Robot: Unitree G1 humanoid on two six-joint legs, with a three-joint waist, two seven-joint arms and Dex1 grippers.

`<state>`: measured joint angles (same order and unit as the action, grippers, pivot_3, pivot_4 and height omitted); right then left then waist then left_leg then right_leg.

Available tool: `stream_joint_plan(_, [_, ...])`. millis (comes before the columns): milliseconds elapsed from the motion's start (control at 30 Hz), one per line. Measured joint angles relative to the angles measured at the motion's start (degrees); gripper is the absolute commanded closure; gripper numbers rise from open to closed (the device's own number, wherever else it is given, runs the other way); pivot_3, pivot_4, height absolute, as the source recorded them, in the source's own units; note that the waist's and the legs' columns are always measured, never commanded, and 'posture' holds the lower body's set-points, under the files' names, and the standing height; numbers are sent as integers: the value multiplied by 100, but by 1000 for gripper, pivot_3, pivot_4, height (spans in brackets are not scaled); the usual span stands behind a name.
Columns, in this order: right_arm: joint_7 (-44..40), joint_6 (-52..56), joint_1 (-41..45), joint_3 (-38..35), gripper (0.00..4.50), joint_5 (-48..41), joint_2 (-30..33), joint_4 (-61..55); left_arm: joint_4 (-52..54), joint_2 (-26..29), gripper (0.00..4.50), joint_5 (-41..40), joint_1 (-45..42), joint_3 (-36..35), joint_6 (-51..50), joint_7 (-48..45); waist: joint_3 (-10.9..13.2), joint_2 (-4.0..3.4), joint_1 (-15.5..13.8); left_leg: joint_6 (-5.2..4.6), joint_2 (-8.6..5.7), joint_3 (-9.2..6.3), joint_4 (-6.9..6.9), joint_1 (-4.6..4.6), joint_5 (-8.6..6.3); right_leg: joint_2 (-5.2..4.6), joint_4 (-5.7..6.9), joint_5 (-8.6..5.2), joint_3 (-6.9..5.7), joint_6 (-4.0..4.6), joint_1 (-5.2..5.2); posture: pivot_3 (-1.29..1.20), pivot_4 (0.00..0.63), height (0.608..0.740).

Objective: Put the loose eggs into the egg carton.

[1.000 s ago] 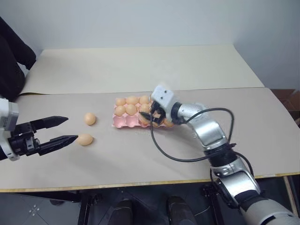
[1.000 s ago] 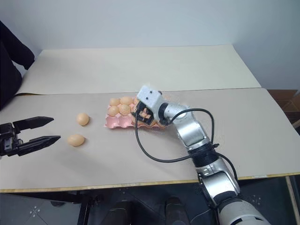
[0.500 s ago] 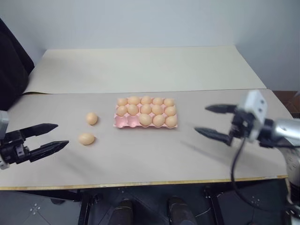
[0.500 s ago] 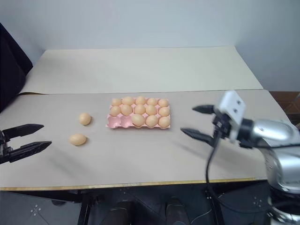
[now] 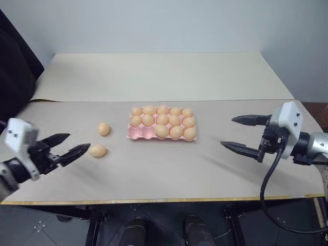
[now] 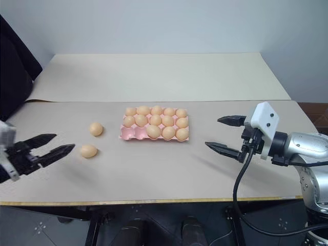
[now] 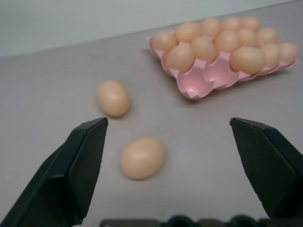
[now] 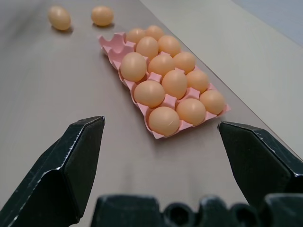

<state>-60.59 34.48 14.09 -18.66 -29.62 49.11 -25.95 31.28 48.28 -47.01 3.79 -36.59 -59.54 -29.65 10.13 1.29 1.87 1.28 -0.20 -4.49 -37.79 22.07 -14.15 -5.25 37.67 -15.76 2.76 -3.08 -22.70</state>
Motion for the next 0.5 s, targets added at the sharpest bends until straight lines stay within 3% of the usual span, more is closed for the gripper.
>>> stream_joint_plan(267, [204,0,167,98,15,-104,49,37,-371,-413,0,403,-834,1152,-848,1234,-1,1,9,0,-2,1,0,-2,0,1,-2,0,0,0,3,0,150,740])
stream_joint_plan(467, [365,5,96,133,15,-257,48,-50,-1110,-524,0,888,-1362,1946,-728,1348,-1,1,-41,0,-4,1,-1,0,0,1,-1,0,0,0,0,0,150,740])
stream_joint_plan(500, [400,14,67,124,1,-307,48,-89,-1260,-549,189,964,-1454,2040,-653,1309,-1,1,-48,0,-4,1,-1,1,0,1,-2,0,0,0,-1,0,150,740])
